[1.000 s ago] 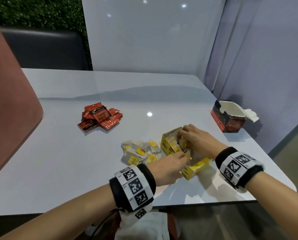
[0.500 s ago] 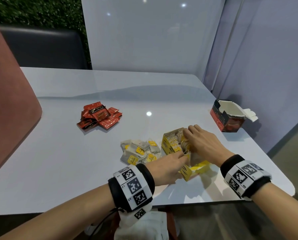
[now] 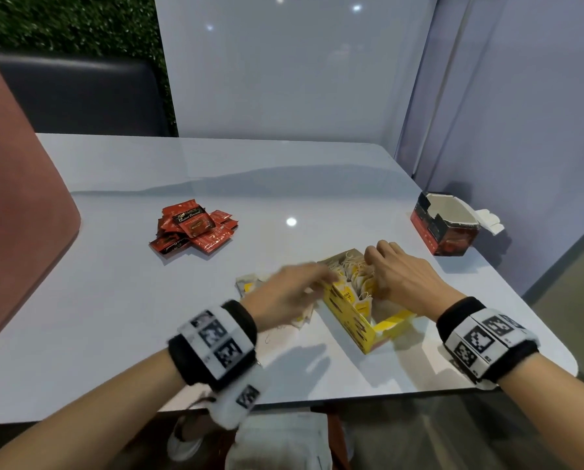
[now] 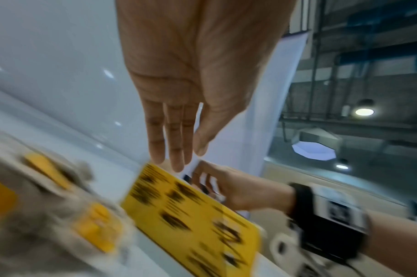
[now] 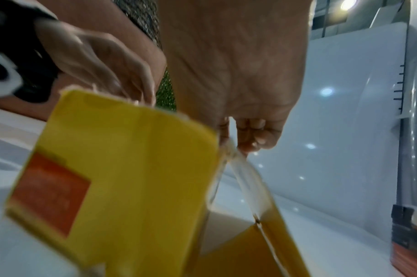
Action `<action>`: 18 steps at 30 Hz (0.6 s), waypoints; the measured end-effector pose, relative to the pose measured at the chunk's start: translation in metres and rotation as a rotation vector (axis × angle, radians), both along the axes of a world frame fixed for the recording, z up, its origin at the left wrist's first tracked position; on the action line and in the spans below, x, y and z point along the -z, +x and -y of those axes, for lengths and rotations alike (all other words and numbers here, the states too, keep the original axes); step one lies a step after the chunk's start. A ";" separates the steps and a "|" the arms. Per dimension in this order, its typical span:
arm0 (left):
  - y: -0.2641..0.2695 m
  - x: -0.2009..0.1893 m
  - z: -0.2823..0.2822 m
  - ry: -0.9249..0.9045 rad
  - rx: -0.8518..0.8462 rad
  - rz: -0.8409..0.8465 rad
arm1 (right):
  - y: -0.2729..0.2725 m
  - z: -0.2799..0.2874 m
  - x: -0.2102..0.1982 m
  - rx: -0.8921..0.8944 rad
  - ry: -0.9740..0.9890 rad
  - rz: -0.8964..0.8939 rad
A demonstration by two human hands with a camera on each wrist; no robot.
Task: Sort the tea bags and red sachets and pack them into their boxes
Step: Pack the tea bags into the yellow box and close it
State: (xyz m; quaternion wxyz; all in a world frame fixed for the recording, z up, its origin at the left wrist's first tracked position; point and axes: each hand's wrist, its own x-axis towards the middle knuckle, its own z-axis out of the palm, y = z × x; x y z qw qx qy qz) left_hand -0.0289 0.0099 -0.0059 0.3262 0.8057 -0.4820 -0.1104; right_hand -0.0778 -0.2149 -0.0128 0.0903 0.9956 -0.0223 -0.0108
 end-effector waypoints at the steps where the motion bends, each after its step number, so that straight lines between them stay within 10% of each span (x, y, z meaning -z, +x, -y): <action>1: 0.015 -0.003 -0.011 0.006 -0.072 -0.001 | -0.001 -0.001 -0.005 0.003 0.007 0.013; 11: 0.105 0.008 -0.013 0.637 -0.058 0.146 | -0.002 -0.093 -0.037 -0.039 0.420 0.134; 18: 0.105 0.018 -0.002 0.582 -0.037 0.181 | 0.023 -0.136 0.000 0.063 0.429 -0.017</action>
